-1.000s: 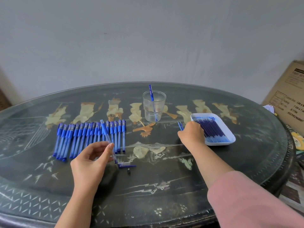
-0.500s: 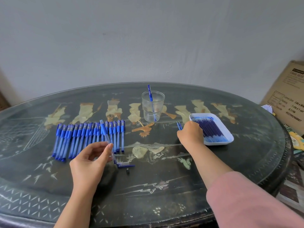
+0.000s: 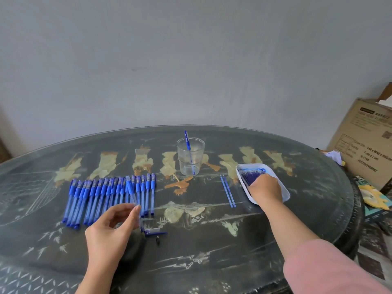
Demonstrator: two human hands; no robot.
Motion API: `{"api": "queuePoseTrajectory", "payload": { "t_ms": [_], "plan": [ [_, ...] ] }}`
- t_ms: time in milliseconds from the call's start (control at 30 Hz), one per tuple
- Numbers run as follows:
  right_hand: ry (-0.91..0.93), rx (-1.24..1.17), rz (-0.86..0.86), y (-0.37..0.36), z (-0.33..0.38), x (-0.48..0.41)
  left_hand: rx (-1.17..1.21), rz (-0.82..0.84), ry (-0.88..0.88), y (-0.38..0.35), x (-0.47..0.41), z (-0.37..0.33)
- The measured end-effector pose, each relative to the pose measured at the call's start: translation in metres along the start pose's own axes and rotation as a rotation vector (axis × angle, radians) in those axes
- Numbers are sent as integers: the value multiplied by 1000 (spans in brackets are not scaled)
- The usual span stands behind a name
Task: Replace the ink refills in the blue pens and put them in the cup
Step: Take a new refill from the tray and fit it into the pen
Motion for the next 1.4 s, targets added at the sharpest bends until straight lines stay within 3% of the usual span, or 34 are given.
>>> {"api": "queuePoseTrajectory", "payload": {
  "t_ms": [400,600,700,800,933,1067,1167,1400],
  "plan": [
    [39,91,31,-3,1,4,-23,11,-47,0,0,0],
    [68,-102,-147,18,5,8,-6,12,-52,-1,-1,1],
    [170,-412,-222,42,29,32,0,-15,-67,0,0,3],
    [160,-774,-114,52,62,72,-13,-6,-93,1,1,1],
    [32,-1208,316,42,113,137,-20,18,-116,5,7,-2],
    [-21,-1416,618,40,154,187,-25,19,-167,11,15,-2],
    [23,-1456,671,45,173,203,-44,8,-257,14,20,-4],
    [180,-1339,623,47,193,211,-59,-12,-381,14,21,-9]
  ]
}}
Point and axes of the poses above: each hand's wrist, its own x-axis away from the middle knuckle, its own y-axis out of the back of the hand, z = x × y, the point moved 8 cm from there along -x, towards the middle knuckle, and after that the axes turned 11 degrees about -z, right-handed, at the moved point
